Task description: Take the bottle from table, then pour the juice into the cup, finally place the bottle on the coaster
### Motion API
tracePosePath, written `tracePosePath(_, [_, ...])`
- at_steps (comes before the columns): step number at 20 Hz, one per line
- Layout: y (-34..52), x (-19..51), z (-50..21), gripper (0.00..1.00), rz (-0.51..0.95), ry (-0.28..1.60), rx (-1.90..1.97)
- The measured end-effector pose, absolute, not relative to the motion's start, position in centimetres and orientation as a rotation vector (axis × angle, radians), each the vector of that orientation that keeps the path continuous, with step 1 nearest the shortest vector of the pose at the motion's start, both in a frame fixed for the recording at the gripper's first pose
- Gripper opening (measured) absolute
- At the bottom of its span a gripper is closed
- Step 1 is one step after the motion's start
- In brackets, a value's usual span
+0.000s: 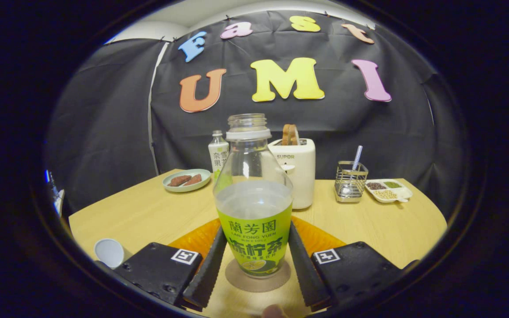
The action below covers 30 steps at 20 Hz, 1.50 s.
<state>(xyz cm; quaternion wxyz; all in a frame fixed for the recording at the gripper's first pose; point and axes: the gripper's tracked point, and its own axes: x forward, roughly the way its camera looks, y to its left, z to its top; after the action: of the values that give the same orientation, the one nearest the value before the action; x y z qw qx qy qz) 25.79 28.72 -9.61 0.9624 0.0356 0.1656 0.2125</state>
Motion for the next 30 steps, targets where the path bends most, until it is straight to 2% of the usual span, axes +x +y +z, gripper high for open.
tracePosePath(10, [28.9, 25.4, -10.7, 0.86, 0.426, 0.338, 0.07])
tracePosePath(15, [28.8, 25.4, -11.2, 0.96, 0.411, 0.357, 0.062])
tracePosePath(21, [28.2, 24.5, -12.0, 0.98, 0.386, 0.378, 0.062])
tracePosePath(30, [26.6, 19.3, -12.1, 0.99, 0.348, 0.363, 0.074])
